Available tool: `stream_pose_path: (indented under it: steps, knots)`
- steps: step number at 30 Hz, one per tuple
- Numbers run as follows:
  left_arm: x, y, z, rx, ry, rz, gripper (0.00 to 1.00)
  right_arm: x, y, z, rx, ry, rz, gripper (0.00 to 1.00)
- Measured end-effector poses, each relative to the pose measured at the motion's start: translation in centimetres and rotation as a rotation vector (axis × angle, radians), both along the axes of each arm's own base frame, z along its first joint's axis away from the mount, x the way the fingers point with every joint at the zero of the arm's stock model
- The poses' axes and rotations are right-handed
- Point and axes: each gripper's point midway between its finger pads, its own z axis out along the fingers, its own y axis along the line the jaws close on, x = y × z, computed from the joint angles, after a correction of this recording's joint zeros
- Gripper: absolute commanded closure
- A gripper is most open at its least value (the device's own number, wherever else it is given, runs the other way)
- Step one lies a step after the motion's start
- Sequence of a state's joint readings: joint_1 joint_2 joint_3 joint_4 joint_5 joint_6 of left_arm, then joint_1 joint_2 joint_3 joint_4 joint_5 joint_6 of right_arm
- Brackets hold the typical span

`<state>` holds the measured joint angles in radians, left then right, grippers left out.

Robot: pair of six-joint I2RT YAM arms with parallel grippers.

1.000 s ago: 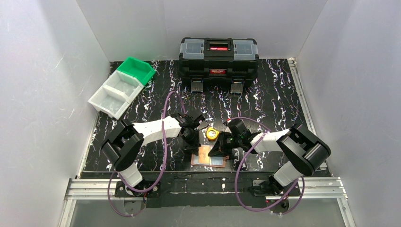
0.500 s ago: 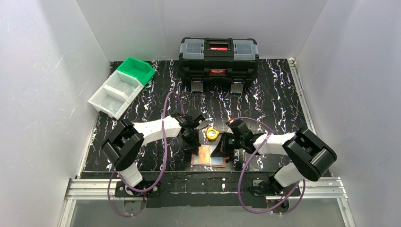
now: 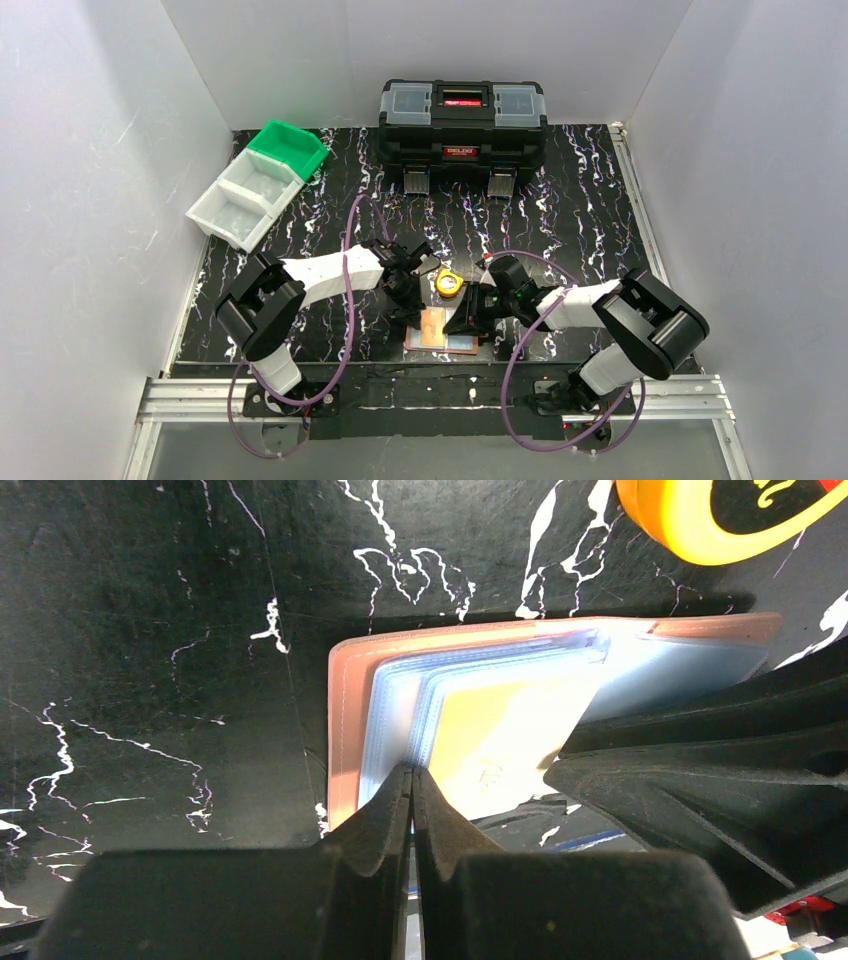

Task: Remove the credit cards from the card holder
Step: Remove the credit card from the card holder.

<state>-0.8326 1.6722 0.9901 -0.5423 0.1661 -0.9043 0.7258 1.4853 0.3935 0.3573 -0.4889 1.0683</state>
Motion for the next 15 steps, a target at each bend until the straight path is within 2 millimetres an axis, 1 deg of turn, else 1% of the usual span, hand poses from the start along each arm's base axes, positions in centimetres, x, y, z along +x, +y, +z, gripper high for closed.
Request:
stream_pose_path:
  steps: [8,11,13,15]
  knots:
    - [-0.33,-0.39,-0.04,-0.014,0.029,0.017,1.00,-0.21,0.52,-0.11,0.035,0.024,0.010,0.74]
    - [-0.32,-0.43,-0.07,-0.014,0.036,0.020,1.00,-0.26,0.74,-0.17,0.048,0.034,0.015,0.76]
    - [-0.33,-0.43,-0.09,-0.013,0.045,0.025,1.00,-0.25,0.76,-0.22,0.058,0.046,0.013,0.80]
    - [-0.33,-0.44,-0.09,-0.011,0.049,0.029,1.00,-0.28,0.71,-0.32,0.062,0.055,0.008,0.80]
